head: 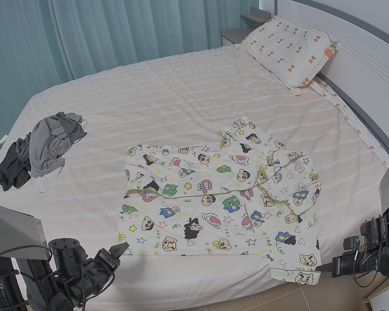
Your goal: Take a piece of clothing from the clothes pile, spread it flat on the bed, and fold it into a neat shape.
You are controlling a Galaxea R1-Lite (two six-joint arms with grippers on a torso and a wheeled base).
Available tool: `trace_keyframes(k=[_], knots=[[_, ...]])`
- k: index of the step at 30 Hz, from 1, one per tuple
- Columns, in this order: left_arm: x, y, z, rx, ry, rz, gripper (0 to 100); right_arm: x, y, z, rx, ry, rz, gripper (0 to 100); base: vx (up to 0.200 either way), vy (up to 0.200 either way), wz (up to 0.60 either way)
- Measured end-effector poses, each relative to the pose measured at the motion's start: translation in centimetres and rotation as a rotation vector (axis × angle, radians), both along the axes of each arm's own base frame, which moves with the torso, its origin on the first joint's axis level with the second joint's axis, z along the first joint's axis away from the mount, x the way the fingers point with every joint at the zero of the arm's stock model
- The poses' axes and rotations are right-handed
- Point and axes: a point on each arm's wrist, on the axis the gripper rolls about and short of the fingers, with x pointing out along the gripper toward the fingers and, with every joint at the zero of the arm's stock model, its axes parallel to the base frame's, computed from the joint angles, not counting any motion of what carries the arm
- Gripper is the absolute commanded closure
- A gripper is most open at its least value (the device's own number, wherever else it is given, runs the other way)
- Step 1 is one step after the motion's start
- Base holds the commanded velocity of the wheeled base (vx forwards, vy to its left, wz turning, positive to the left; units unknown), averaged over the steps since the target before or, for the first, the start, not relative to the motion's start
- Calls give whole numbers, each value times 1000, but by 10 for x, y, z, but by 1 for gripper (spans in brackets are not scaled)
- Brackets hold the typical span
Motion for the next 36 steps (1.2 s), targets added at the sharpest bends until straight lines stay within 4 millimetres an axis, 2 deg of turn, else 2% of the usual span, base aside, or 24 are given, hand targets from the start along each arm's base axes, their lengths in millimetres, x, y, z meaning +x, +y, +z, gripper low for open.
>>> trace_keyframes(k=[3,16,28,29,36], knots=[[8,0,-5,53,-12,22,0,0,0,0,1,1,2,100,0,0,0],[37,-14,-19,79,-2,5,0,0,0,-1,6,6,5,100,0,0,0],[54,-25,-21,106,-18,24,0,-1,0,-2,6,10,5,100,0,0,0],[55,-25,-21,108,-15,26,100,-1,0,-2,6,10,5,100,0,0,0],[55,-26,-22,122,-10,39,100,-1,0,-2,5,12,5,100,0,0,0]])
